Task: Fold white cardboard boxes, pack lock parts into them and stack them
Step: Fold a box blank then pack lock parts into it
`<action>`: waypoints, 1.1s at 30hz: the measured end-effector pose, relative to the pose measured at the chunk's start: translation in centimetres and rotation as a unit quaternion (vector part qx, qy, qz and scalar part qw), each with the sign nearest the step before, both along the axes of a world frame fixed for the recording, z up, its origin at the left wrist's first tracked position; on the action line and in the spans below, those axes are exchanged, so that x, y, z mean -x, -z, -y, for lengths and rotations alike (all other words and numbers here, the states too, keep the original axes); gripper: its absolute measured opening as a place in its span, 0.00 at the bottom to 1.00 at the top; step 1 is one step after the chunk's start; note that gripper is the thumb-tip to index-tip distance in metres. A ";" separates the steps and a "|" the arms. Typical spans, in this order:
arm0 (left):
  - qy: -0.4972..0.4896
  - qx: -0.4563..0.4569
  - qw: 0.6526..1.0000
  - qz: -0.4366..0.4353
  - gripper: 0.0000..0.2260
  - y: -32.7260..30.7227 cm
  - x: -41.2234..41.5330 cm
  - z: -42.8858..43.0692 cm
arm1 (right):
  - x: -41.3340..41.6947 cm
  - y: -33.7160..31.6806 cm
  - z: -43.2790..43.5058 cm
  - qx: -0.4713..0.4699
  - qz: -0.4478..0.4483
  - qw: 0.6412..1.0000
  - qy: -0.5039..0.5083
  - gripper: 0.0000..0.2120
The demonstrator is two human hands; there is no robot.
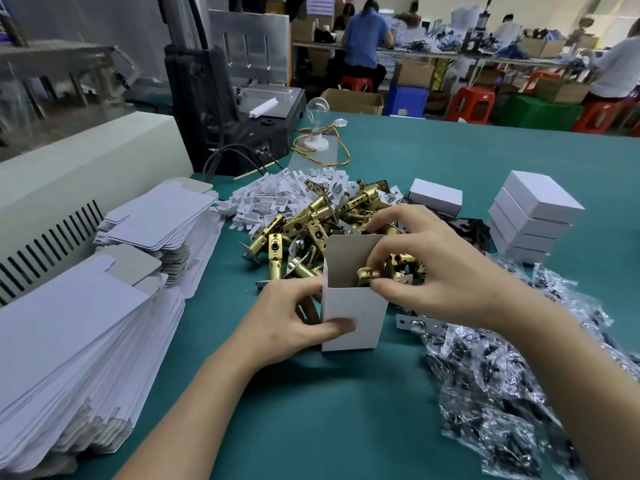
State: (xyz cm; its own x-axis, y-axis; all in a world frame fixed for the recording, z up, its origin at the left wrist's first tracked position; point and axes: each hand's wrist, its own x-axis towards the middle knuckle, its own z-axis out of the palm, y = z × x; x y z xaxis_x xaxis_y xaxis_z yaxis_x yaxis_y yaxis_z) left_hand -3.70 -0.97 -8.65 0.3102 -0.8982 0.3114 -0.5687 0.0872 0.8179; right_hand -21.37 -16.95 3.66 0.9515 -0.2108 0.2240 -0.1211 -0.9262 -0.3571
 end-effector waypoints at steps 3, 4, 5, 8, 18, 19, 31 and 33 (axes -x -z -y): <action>-0.003 0.001 1.000 0.001 0.12 0.0 0.0 0.0 | 0.1 0.4 -0.3 0.015 0.016 1.000 0.003 0.03; -0.003 0.001 1.000 0.002 0.12 0.0 0.0 0.0 | 0.1 0.5 -0.4 0.017 0.024 1.000 0.001 0.04; -0.002 0.002 1.000 0.004 0.11 0.0 0.0 0.0 | 0.1 0.6 -0.6 0.019 0.034 0.999 -0.005 0.05; 0.003 0.007 1.000 0.011 0.11 0.0 0.0 -0.1 | 0.2 0.9 -1.2 0.021 0.051 0.998 -0.037 0.06; -0.003 0.002 1.000 0.017 0.10 0.1 -0.1 0.0 | 0.1 1.9 -0.6 0.083 0.036 0.996 -0.002 0.18; -0.005 0.002 1.000 0.016 0.10 0.0 -0.1 0.0 | 0.1 2.0 -0.5 0.079 0.039 0.996 0.000 0.18; -0.146 0.136 0.953 -0.226 0.33 -2.5 -1.3 -1.0 | -2.1 6.9 -2.6 -0.066 0.291 0.954 0.016 0.18; -0.233 0.151 0.942 -0.191 0.28 -3.4 -2.9 -0.7 | -2.1 7.6 -2.7 -0.085 0.305 0.949 0.010 0.19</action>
